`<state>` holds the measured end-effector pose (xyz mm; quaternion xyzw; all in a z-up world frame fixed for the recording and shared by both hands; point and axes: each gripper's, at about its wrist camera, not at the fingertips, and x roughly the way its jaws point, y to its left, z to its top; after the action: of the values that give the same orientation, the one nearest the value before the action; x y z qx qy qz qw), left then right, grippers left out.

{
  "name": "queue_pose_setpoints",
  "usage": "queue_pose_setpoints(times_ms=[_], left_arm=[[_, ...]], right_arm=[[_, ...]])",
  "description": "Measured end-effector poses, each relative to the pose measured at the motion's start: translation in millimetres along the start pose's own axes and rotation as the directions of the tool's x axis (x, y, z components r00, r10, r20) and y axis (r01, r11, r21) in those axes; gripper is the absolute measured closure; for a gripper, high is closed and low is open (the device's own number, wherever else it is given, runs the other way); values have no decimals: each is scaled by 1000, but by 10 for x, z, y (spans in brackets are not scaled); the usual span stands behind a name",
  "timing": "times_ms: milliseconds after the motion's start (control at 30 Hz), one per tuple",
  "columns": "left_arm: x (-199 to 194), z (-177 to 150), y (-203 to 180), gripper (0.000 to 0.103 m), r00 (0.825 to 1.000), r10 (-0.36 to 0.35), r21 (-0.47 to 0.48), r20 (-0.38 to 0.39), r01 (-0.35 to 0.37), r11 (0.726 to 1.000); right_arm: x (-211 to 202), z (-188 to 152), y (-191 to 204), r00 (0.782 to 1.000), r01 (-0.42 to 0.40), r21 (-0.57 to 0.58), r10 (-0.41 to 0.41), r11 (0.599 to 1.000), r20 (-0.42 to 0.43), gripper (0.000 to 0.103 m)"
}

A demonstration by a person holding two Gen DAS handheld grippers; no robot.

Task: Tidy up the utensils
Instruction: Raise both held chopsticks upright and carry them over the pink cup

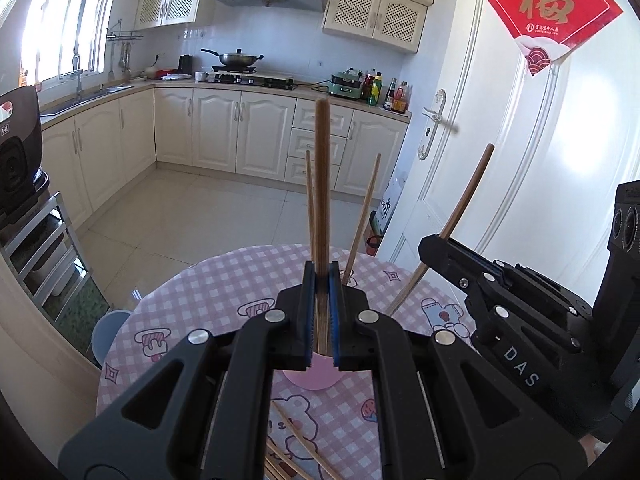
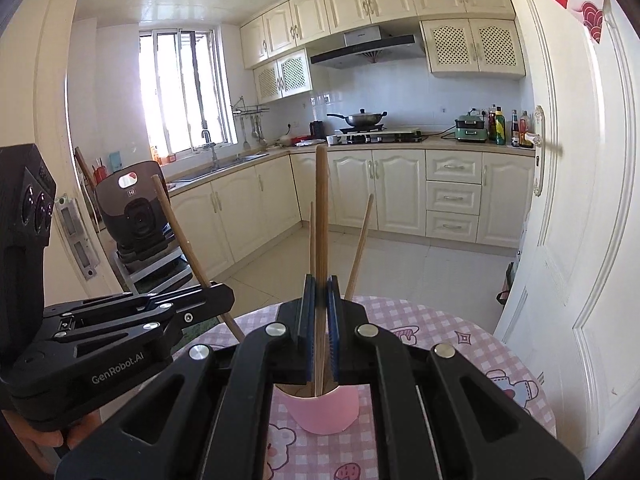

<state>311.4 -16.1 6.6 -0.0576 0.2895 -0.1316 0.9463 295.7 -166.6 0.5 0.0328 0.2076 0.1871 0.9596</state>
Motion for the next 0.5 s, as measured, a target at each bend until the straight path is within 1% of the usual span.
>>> queue_pose_setpoints(times_ms=[100,167,233,333,500], left_arm=[[47,-13,9,96,1000,11,0,-18,-11,1000],[54,-19,20,96,1000,-2,-3,-29,2,1000],[58,-25,15,96,999,0,1,-36,1,1000],[102,-16,26,96,998,-1,-12,-61,0,1000],[121,-35,68,96,997,-2,-42,-79,-1,999]], right_arm=[[70,-45,-26,1000,4,13,-4,1000,-23,99],[104,-71,-33,999,7,20,-6,1000,-36,99],[129,-100,-35,999,9,22,-7,1000,-47,98],[120,-114,-49,999,7,32,-6,999,-42,98],[85,-110,-54,999,5,38,-4,999,-48,98]])
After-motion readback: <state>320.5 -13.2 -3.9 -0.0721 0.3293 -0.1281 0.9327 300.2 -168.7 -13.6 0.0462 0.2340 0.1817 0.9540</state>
